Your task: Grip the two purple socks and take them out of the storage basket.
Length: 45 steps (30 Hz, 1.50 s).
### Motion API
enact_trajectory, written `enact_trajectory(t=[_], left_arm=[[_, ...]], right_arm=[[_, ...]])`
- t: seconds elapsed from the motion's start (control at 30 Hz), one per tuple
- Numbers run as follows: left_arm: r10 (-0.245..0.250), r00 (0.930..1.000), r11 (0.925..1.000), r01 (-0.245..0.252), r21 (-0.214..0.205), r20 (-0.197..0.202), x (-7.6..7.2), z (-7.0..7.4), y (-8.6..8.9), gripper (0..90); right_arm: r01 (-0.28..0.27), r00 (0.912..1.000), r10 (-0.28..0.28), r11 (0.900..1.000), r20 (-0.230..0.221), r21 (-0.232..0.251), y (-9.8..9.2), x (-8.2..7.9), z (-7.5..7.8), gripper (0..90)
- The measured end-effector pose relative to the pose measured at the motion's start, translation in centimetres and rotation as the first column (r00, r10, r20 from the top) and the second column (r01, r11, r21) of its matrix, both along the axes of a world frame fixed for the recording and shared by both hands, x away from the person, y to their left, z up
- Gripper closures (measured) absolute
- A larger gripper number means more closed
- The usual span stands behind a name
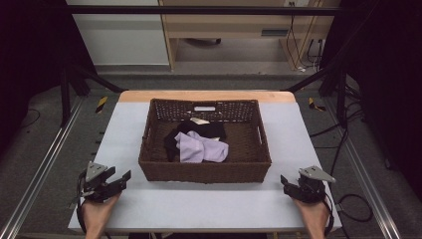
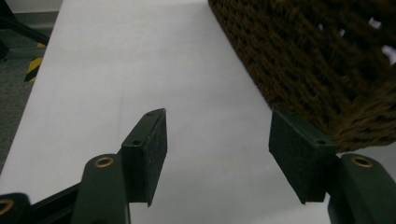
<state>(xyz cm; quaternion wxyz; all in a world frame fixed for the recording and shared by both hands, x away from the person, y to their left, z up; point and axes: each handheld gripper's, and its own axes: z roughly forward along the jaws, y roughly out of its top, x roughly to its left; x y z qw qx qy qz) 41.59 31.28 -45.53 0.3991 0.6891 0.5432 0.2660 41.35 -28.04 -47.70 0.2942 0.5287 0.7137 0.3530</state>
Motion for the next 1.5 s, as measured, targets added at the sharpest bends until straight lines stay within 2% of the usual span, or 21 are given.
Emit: enact_trajectory(t=[0.23,0.33,0.37,0.47,0.63,0.73,0.83,1.0,1.13,1.5], left_arm=[[0.008,0.9994,0.9998,-0.008,-0.016,0.033,-0.4,1.4,0.0,34.7],[0.005,0.9984,0.9993,-0.003,-0.037,0.057,-0.3,2.6,-0.1,34.3],[0.005,0.9984,0.9993,-0.003,-0.037,0.057,-0.3,2.6,-0.1,34.3],[-0.004,0.9971,0.9993,0.006,-0.037,0.076,-0.1,3.7,-0.4,33.9],[-0.014,0.9956,0.9989,0.018,-0.044,0.093,0.4,4.8,-0.9,33.6],[-0.028,0.9938,0.9973,0.035,-0.064,0.108,0.8,5.6,-1.4,33.9],[-0.047,0.9907,0.9972,0.054,-0.051,0.128,1.1,6.4,-2.5,33.9],[-0.049,0.9910,0.9975,0.055,-0.045,0.124,1.8,7.3,-3.4,34.1],[-0.061,0.9888,0.9966,0.068,-0.046,0.136,2.3,8.0,-4.0,34.1],[-0.085,0.9855,0.9956,0.090,-0.028,0.147,4.0,10.0,-6.1,33.9]], right_arm=[[0.004,1.0000,-0.004,0.9998,0.008,0.019,-0.2,-0.3,0.1,28.4],[0.003,0.9999,-0.003,0.9997,0.015,0.025,-0.3,-0.3,0.1,28.2],[0.006,0.9999,-0.007,0.9994,0.011,0.034,-0.3,-0.3,0.2,28.2],[0.009,0.9999,-0.010,0.9987,0.009,0.050,-0.4,-0.2,0.2,28.2],[0.009,0.9999,-0.010,0.9990,0.013,0.044,-0.4,-0.1,0.2,28.4],[0.011,0.9999,-0.012,0.9987,0.007,0.050,-0.3,-0.1,0.2,28.4],[0.006,0.9999,-0.006,0.9994,0.010,0.034,-0.1,-0.1,0.3,28.4],[0.024,0.9994,-0.025,0.9987,0.025,0.045,-0.1,0.0,0.4,26.8],[0.033,0.9993,-0.034,0.9978,0.015,0.056,-0.2,0.1,0.4,26.2],[0.030,0.9994,-0.031,0.9985,0.014,0.045,-0.2,0.2,0.3,26.6]])
